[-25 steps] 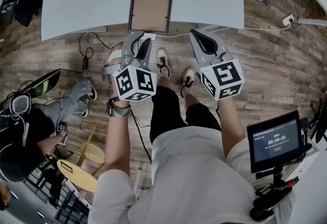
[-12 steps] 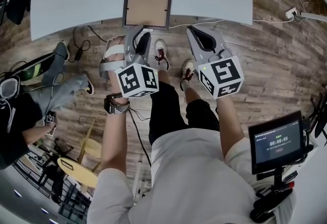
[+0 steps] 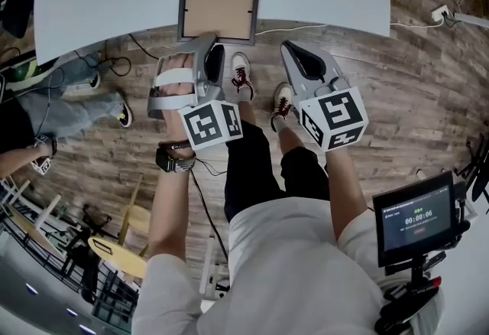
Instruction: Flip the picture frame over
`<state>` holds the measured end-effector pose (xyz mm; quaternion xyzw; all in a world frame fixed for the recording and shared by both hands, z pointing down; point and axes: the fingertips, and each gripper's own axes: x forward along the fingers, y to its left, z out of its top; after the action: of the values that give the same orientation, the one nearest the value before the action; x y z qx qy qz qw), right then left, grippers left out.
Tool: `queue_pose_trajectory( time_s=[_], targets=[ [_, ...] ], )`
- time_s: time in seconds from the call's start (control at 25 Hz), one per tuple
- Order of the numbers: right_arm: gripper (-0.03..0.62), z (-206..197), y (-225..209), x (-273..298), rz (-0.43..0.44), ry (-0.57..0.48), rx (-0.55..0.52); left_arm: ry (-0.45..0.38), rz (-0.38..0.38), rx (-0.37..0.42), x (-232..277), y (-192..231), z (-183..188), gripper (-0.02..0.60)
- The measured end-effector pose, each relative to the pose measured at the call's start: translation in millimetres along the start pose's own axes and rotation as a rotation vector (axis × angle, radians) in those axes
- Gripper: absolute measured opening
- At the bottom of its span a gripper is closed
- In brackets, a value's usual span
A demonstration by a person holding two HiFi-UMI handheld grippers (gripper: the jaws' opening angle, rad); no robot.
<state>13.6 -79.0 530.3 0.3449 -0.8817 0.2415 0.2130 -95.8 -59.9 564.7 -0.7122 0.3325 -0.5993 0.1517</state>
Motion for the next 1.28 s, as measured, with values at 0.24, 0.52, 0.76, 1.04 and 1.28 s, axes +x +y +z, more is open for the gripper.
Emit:
queue_pose_trajectory(
  time_s=[0.24, 0.52, 0.76, 1.04, 1.28],
  targets=[
    [0.002, 5, -7, -5, -0.01, -0.012, 0.007, -0.031, 0.106, 0.097, -15, 11, 14, 0.135],
    [0.002, -30, -17, 43, -0.018, 0.002, 0.006, -0.061, 0.155, 0.099, 28, -13, -6, 0.135],
    [0.002, -31, -12, 43, -0.008, 0.01, 0.015, -0.058, 0.203, 0.114, 27, -5, -1, 0.135],
    [0.002, -38, -14, 43, -0.018, 0.025, 0.028, -0.053, 0.243, 0.112, 26, 2, 1, 0.123],
    [0.002, -36, -13, 43, -0.018, 0.019, 0.023, -0.036, 0.221, 0.132, 28, -3, -4, 0.115]
  ],
)
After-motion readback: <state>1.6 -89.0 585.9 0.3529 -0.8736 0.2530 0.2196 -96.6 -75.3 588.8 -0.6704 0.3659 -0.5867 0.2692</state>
